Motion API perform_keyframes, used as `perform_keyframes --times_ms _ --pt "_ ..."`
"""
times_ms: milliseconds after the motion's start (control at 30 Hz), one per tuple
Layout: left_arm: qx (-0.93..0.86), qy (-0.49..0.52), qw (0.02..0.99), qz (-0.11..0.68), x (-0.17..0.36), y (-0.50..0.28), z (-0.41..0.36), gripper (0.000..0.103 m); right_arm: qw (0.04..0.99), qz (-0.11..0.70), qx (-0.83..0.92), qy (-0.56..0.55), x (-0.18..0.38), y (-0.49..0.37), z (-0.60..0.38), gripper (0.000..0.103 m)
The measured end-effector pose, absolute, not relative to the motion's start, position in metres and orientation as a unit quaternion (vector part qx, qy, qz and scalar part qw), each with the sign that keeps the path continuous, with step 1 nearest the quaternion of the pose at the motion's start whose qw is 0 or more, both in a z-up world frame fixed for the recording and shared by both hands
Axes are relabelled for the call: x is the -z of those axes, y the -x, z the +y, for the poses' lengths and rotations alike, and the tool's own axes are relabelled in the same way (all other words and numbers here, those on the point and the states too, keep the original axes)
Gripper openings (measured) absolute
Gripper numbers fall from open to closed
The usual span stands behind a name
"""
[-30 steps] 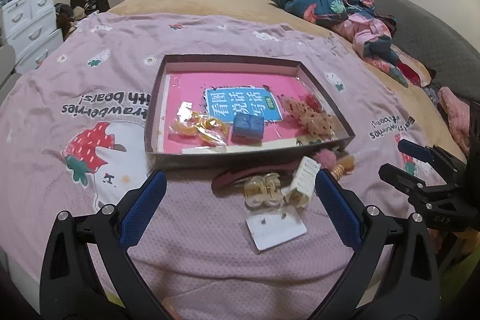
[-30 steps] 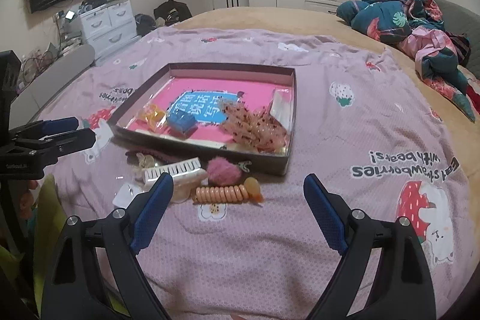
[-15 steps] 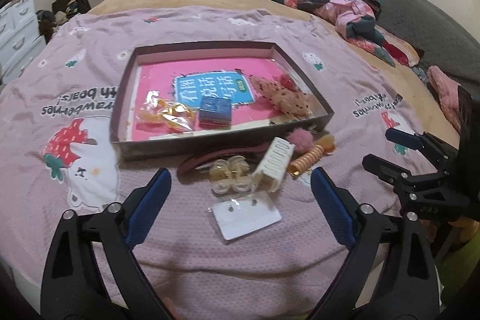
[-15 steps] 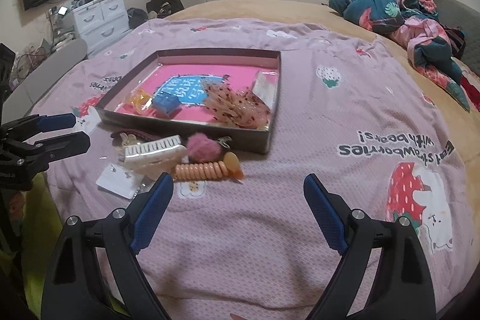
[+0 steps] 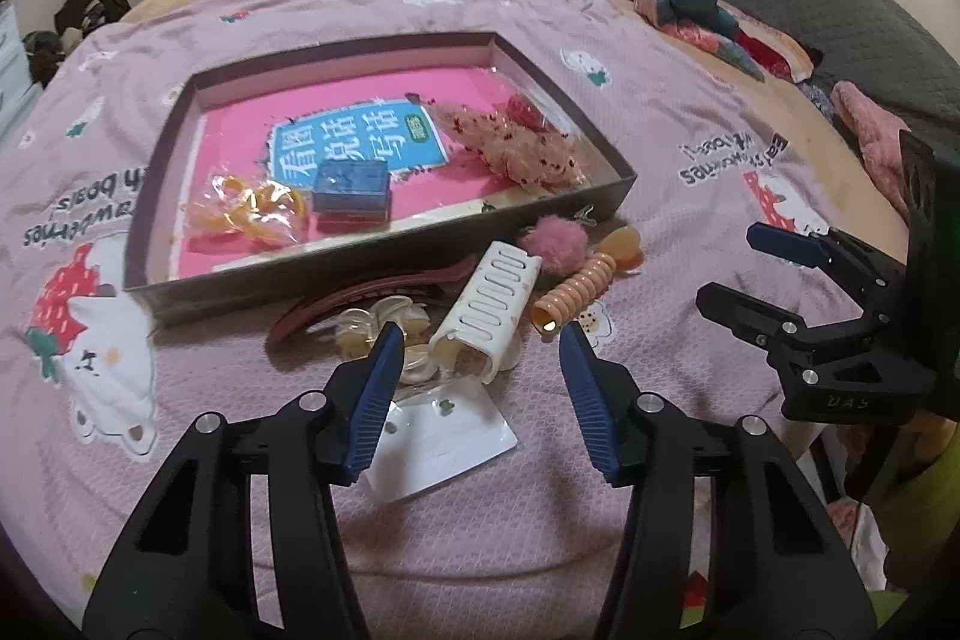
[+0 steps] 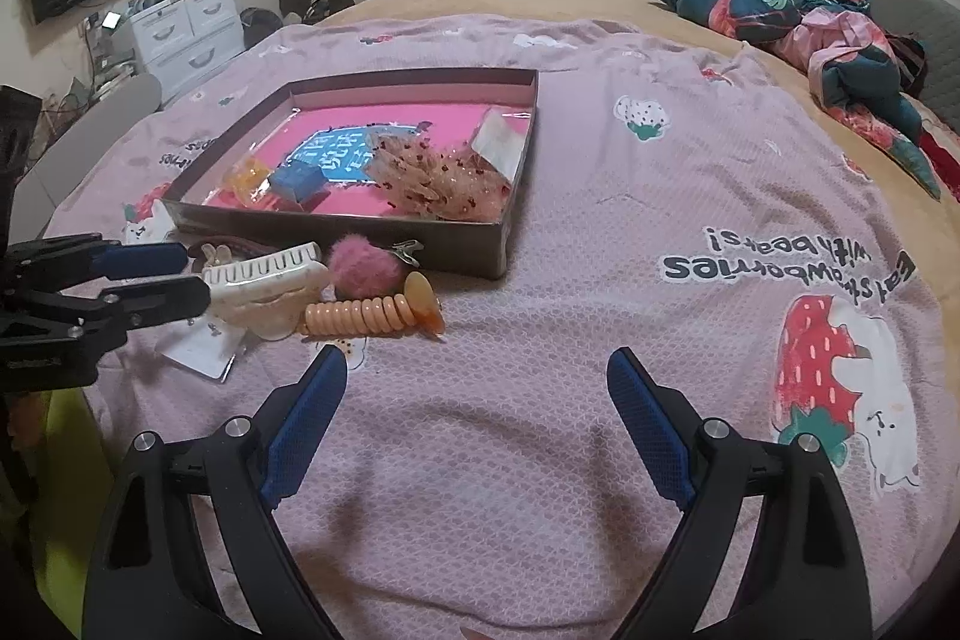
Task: Organize jewelry
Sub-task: 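Grasp the white comb clip with the left gripper while the right grasps the orange coiled hair tie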
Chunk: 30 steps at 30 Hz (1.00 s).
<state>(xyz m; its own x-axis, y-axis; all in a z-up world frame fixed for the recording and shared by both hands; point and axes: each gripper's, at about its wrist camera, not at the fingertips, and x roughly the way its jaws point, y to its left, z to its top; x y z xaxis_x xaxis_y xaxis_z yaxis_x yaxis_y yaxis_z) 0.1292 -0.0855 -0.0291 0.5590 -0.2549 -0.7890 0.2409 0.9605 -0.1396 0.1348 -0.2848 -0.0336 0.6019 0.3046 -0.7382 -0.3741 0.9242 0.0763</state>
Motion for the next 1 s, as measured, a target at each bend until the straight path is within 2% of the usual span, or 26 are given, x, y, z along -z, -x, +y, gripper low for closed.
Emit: perform_keyframes --times_ms 300,567,867,1000 --pt "0.149 -0.01 0.876 0.459 0.04 -0.142 -0.096 0.044 0.885 0.413 -0.209 0.055 0.048 -0.15 -0.274 0.087" --pt "0.151 -0.015 0.868 0.472 0.051 -0.151 -0.101 0.039 0.874 0.42 -0.233 0.068 0.055 -0.171 -0.265 0.049" --pt "0.152 -0.007 0.866 0.477 0.056 -0.158 -0.099 0.027 0.866 0.417 -0.265 0.076 0.055 -0.18 -0.254 0.022" --pt "0.156 -0.004 0.865 0.477 0.057 -0.158 -0.1 0.025 0.861 0.417 -0.281 0.072 0.055 -0.182 -0.251 0.012"
